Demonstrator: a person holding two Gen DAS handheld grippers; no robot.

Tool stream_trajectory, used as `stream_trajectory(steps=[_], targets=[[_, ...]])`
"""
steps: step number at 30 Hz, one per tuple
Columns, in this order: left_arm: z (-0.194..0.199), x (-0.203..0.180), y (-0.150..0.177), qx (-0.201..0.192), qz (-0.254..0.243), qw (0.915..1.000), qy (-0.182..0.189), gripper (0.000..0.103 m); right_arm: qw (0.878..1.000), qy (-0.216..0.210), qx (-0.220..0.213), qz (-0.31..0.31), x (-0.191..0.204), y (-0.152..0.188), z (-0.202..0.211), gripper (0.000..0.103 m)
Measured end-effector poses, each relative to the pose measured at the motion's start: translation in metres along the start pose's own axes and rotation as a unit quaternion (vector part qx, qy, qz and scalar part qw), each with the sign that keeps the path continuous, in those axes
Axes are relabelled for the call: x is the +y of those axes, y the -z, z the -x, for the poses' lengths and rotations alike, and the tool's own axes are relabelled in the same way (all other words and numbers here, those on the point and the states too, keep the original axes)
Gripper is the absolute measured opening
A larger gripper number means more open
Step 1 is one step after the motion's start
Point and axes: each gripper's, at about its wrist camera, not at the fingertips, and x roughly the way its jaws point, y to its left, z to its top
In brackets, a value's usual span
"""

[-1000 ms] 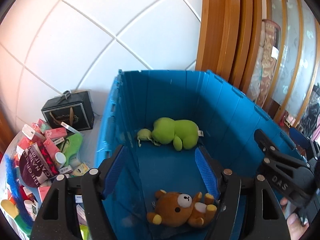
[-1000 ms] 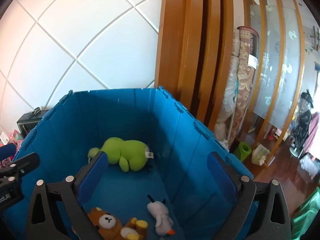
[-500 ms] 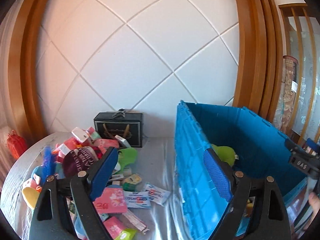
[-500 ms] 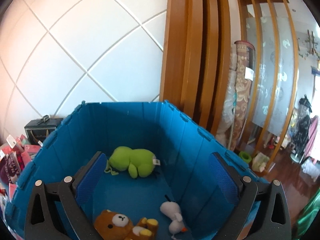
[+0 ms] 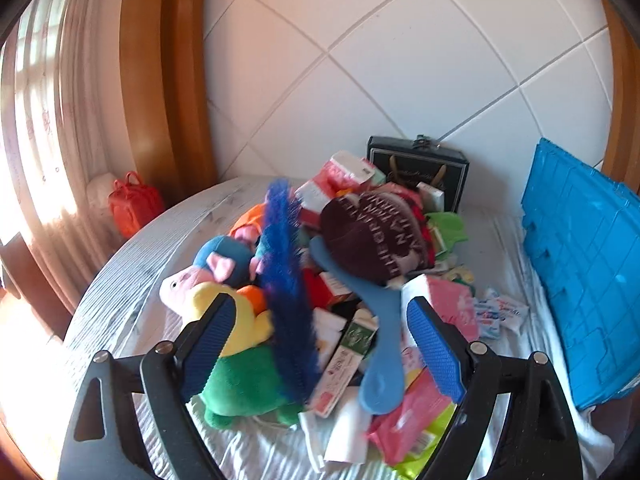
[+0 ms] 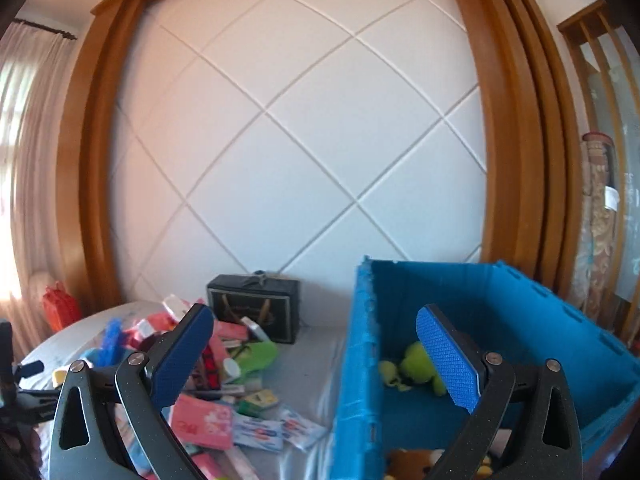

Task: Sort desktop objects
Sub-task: 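Move both grippers back from the crate over the pile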

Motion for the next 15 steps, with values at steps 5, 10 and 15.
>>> stream_trajectory(steps=[5, 10, 15], targets=[[-0.028, 0.029, 0.031, 0.045, -0.008, 0.9989, 0.000, 0.088, 0.997, -0.049, 0.047, 0.029, 0.057, 0.025, -0.024, 0.103], [-0.046, 0.044, 0.060, 0.085, -0.006, 0.9963, 0.012, 0.088, 0.988, -0.076, 0.128, 0.037, 0.084, 0.076, -0.049, 0.103], [-0.064, 0.029, 0.086, 0.122, -0.018, 0.9911, 0.050, 0.087, 0.972, -0.081, 0.215, 0.043, 0.089, 0.135, -0.071, 0.103]])
